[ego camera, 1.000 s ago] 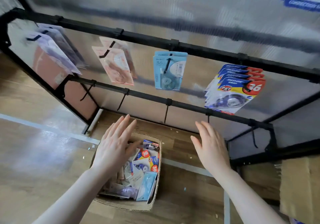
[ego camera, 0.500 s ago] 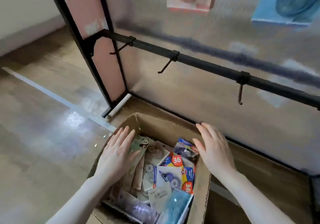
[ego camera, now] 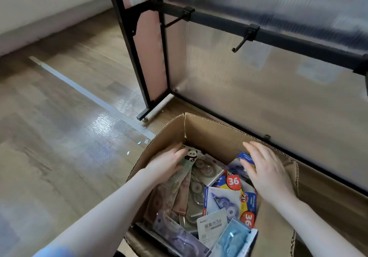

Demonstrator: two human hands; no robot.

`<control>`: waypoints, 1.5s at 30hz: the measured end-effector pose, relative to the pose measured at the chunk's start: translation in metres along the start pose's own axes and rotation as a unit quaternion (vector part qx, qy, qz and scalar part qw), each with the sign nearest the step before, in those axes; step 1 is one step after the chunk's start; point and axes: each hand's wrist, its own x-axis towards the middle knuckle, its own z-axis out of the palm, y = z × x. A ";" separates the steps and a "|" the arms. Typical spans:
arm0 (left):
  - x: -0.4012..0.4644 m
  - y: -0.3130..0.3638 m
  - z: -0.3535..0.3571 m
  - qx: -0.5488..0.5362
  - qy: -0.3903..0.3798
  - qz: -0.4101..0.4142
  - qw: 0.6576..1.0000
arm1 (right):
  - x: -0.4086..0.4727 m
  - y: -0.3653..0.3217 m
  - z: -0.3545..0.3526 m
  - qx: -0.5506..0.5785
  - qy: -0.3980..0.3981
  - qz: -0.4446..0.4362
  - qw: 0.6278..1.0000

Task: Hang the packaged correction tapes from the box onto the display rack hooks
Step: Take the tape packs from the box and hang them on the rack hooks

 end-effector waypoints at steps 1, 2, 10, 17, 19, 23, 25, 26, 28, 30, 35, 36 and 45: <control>0.004 -0.002 0.002 0.010 -0.013 0.017 1.000 | -0.001 0.000 0.002 0.002 -0.004 0.006 1.000; 0.009 -0.003 0.004 0.016 -0.030 0.029 0.999 | -0.002 0.001 0.004 -0.002 -0.002 0.008 1.000; 0.058 0.000 -0.006 0.086 -0.161 0.067 0.981 | -0.004 0.008 0.007 -0.013 -0.008 0.020 1.000; 0.074 0.008 -0.015 0.152 -0.182 0.060 0.970 | -0.002 0.008 0.007 -0.006 -0.035 0.030 0.999; 0.071 0.010 -0.014 0.178 -0.168 0.058 0.968 | -0.003 0.009 0.008 -0.001 -0.042 0.035 0.998; 0.056 0.014 -0.014 0.163 -0.097 0.049 0.981 | -0.006 0.009 0.007 0.001 -0.071 0.044 0.996; 0.044 0.013 -0.021 0.127 -0.048 0.050 0.989 | -0.006 0.007 0.005 -0.002 -0.100 0.053 0.994; 0.037 0.013 -0.024 0.113 -0.025 0.051 0.992 | -0.006 0.007 0.004 -0.005 -0.114 0.056 0.992; 0.023 0.013 -0.030 0.087 0.004 0.039 0.995 | -0.003 0.006 0.004 -0.006 -0.142 0.062 0.988; 0.010 0.014 -0.032 0.066 0.007 0.009 0.998 | -0.001 0.005 0.005 -0.011 -0.178 0.058 0.982; -0.005 0.011 -0.035 0.038 0.022 -0.021 0.999 | 0.000 0.000 0.015 -0.049 -0.284 0.024 0.957; -0.006 0.011 -0.036 0.029 0.026 -0.022 0.999 | 0.000 -0.002 0.018 -0.053 -0.298 0.016 0.953; -0.008 0.018 -0.031 0.003 0.051 -0.017 0.999 | -0.006 -0.004 0.031 -0.086 -0.367 -0.002 0.926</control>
